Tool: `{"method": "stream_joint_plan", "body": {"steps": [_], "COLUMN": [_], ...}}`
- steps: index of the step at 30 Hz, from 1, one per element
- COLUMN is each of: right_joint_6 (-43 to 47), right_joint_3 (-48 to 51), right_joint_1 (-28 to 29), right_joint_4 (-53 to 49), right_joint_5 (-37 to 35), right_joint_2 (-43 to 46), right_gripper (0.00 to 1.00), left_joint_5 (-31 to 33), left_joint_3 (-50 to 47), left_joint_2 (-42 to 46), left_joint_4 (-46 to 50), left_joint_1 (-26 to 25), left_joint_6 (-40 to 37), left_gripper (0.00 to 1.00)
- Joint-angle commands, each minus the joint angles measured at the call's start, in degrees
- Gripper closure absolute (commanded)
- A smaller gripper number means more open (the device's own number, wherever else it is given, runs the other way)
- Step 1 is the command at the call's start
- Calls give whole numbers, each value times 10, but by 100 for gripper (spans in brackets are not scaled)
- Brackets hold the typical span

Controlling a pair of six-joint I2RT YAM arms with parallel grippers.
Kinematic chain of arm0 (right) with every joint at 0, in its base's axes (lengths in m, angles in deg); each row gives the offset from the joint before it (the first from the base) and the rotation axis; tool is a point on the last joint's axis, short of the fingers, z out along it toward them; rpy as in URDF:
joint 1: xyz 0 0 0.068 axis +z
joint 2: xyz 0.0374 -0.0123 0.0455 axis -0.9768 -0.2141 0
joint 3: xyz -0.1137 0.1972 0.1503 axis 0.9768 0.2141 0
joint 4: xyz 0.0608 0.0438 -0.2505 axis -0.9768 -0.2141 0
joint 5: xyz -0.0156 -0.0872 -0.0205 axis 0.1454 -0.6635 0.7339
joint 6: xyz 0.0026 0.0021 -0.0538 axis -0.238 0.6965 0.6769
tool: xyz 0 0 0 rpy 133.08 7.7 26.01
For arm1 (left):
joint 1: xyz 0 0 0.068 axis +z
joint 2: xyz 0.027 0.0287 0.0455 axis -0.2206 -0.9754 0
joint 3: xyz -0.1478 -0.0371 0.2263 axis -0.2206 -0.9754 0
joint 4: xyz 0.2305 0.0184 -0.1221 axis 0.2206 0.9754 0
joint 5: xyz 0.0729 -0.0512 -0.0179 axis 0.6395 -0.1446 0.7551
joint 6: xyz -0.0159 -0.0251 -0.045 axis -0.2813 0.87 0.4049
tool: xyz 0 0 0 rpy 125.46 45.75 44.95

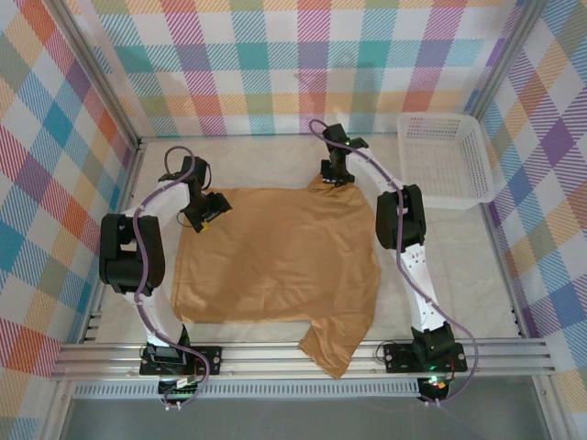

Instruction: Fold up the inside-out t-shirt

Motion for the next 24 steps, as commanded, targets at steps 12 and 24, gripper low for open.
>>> {"method": "stream_joint_plan", "body": {"steps": [12,24], "right_joint_6": [11,54], "right_joint_3": [41,-252], "right_joint_1": [1,9], "right_joint_4": [111,71], "right_joint_5": [-39,-36], "right_joint_2": [74,-107], "right_gripper": [100,58], "left_joint_5": [16,60], "left_joint_3": [-6,-56], "left_joint_2": [16,75], "left_joint_4": [3,13], "left_joint_1": [1,-1], "left_joint_6": [4,14], "left_gripper": [29,29]}}
